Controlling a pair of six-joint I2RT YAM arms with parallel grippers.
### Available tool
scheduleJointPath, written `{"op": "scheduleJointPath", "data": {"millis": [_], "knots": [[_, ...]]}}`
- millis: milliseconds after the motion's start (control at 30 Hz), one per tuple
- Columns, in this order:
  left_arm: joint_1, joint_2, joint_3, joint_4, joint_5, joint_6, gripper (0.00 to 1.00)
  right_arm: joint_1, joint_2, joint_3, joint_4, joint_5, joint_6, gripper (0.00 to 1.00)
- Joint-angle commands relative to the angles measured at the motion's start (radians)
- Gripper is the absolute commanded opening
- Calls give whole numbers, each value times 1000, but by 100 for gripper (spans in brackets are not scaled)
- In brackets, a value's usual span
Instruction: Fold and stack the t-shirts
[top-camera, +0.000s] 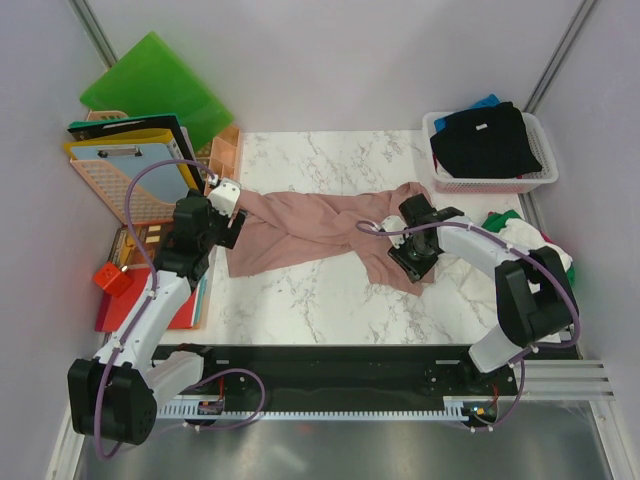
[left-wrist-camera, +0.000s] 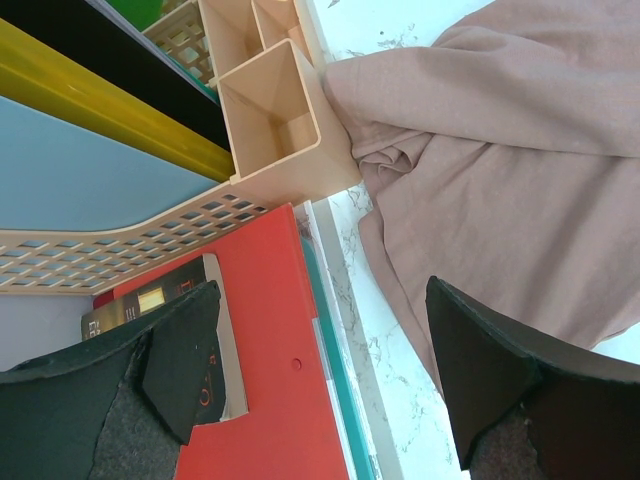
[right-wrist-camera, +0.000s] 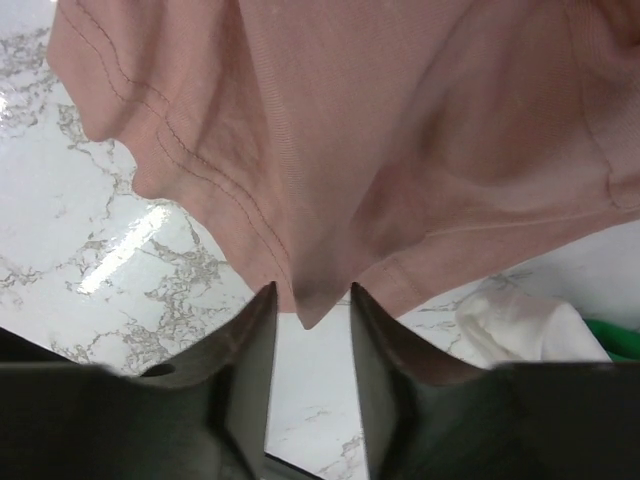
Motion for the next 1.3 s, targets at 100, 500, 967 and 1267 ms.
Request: {"op": "scheduleJointPath", "data": {"millis": [100,500,967,1267], "knots": [[4,-5,-6,39,4,-2,91,3,19,-6,12,-19,8,18],[4,-8,-12,33,0,15,91,3,29,-16,6,-30,9,52],[4,-14,-59,46,6,27,91,3,-147,160,-84,-24,30,0],[4,-58,-139,119,35,24,90,3,-346,541,-269,-87,103,0]]}}
